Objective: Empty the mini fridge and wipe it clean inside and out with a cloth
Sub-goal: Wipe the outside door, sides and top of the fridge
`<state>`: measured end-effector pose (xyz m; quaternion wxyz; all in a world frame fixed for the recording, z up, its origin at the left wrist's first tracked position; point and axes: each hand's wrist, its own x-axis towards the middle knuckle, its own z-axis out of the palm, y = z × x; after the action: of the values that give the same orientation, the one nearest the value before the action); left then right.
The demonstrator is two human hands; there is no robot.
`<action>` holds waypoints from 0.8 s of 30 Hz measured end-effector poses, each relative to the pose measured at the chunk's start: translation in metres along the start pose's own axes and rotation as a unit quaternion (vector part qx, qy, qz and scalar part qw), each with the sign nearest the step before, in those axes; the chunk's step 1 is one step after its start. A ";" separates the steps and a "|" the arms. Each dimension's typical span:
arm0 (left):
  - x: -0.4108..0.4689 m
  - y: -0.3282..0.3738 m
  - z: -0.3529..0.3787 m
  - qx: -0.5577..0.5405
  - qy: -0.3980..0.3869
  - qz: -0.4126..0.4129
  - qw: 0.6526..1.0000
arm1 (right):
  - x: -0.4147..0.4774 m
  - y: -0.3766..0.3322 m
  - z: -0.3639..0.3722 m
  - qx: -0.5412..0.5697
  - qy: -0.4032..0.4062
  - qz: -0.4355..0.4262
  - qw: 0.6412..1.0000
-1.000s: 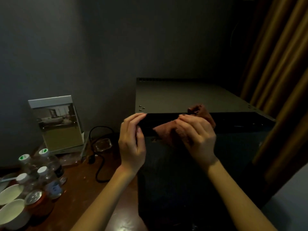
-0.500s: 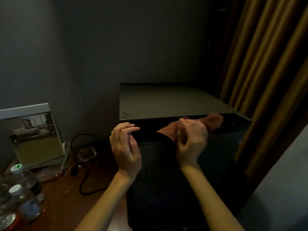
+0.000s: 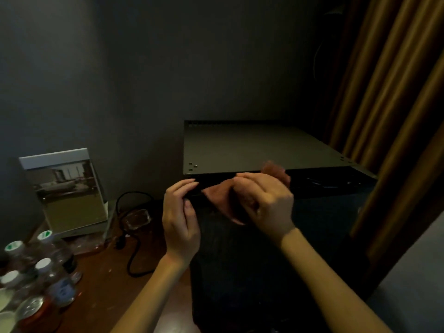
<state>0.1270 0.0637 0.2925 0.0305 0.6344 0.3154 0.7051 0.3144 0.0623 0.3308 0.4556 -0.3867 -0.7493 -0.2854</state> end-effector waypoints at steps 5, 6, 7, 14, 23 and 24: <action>0.001 0.002 -0.001 0.023 -0.004 -0.008 1.000 | -0.017 0.050 -0.030 -0.085 0.041 0.110 0.989; 0.000 0.002 -0.002 0.021 -0.008 -0.007 1.000 | -0.019 0.059 -0.034 -0.097 0.054 0.137 0.984; 0.000 0.002 -0.003 0.019 -0.013 -0.005 1.000 | -0.022 0.066 -0.037 -0.106 0.068 0.160 0.979; -0.009 0.000 0.005 0.008 -0.004 -0.006 1.000 | -0.025 0.057 -0.026 -0.135 0.108 0.238 0.956; -0.011 0.010 0.019 0.019 0.035 -0.054 0.998 | -0.013 0.015 -0.008 -0.048 0.071 0.157 0.984; -0.012 0.012 0.020 0.020 0.038 -0.060 0.997 | -0.009 0.005 -0.004 -0.025 0.060 0.142 0.988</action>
<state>0.1516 0.0568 0.2878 0.0477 0.5880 0.3678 0.7188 0.3229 0.0589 0.3245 0.5260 -0.4828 -0.6505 -0.2591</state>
